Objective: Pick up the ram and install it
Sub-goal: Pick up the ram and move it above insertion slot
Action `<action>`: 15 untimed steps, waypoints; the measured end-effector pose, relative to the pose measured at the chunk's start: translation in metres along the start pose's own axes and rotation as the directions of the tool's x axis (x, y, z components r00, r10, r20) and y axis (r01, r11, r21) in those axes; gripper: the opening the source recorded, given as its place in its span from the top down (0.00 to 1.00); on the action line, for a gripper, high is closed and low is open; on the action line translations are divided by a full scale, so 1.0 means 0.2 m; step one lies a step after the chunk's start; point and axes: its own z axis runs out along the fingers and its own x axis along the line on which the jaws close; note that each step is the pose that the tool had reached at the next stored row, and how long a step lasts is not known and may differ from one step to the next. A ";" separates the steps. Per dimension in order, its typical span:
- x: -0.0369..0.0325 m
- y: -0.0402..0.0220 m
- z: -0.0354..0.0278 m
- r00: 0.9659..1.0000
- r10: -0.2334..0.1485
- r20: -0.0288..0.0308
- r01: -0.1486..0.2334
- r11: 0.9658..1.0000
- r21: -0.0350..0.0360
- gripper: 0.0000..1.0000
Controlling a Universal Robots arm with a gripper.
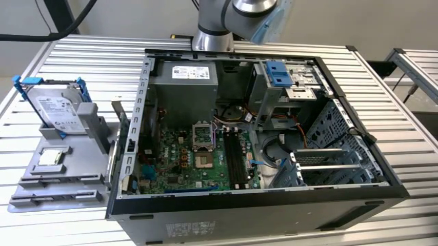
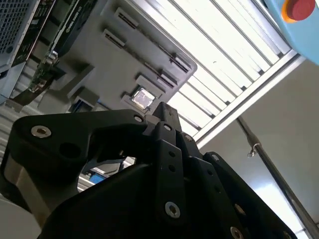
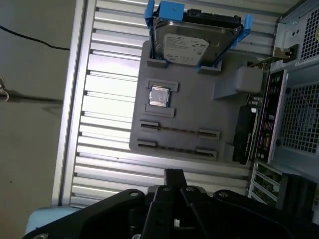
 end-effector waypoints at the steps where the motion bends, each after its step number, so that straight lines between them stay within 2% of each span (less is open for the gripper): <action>1: 0.000 0.000 0.000 1.000 0.000 0.000 0.000 1.000 0.000 1.00; 3: 0.000 0.000 0.000 1.000 -0.013 0.000 0.013 1.000 0.000 1.00; 5: 0.000 0.000 0.000 0.999 -0.049 -0.002 0.049 0.999 0.000 1.00; 8: 0.000 0.000 0.000 0.995 -0.102 -0.005 0.102 0.995 -0.001 1.00; 11: 0.000 0.000 0.000 0.988 -0.157 -0.007 0.157 0.988 -0.002 1.00; 13: 0.000 0.000 0.000 0.981 -0.192 -0.009 0.192 0.981 -0.003 1.00; 15: 0.000 0.000 0.000 0.974 -0.228 -0.011 0.228 0.974 -0.003 1.00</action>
